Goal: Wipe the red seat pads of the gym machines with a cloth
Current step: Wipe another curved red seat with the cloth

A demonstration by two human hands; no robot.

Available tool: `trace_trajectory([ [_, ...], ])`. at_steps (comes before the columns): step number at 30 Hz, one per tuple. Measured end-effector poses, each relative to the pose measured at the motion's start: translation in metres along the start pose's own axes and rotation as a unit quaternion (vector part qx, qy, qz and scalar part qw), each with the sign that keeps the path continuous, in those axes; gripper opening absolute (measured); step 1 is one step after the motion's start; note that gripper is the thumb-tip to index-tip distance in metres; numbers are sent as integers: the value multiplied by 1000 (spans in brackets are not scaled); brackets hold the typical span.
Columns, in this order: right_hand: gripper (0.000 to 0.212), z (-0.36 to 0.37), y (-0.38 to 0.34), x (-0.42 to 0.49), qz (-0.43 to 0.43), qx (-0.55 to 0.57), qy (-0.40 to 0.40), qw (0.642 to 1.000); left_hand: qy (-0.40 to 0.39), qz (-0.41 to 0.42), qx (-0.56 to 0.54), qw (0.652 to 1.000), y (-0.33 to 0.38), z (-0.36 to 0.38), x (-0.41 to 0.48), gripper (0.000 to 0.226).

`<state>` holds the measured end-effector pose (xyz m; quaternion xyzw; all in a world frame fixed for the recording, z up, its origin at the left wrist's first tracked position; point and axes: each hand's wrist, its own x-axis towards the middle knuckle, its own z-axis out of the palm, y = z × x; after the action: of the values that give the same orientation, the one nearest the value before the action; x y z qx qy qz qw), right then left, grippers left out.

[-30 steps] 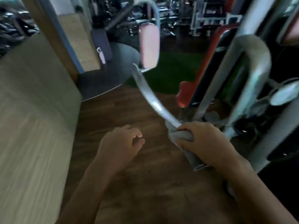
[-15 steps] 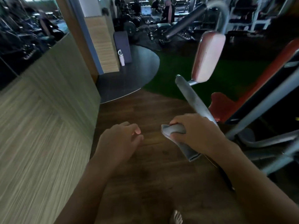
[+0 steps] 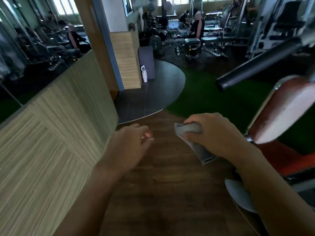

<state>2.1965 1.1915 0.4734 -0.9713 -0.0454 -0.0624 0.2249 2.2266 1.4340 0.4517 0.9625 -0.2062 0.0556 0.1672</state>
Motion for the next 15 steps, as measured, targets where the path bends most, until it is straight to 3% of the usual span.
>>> trace_trajectory([
  [6, 27, 26, 12, 96, 11, 9, -5, 1000, -6, 10, 5, 1000, -51, 11, 99, 29],
  [15, 25, 64, 25, 241, 136, 10, 15, 991, -75, 94, 37, 992, -129, 22, 272, 25],
])
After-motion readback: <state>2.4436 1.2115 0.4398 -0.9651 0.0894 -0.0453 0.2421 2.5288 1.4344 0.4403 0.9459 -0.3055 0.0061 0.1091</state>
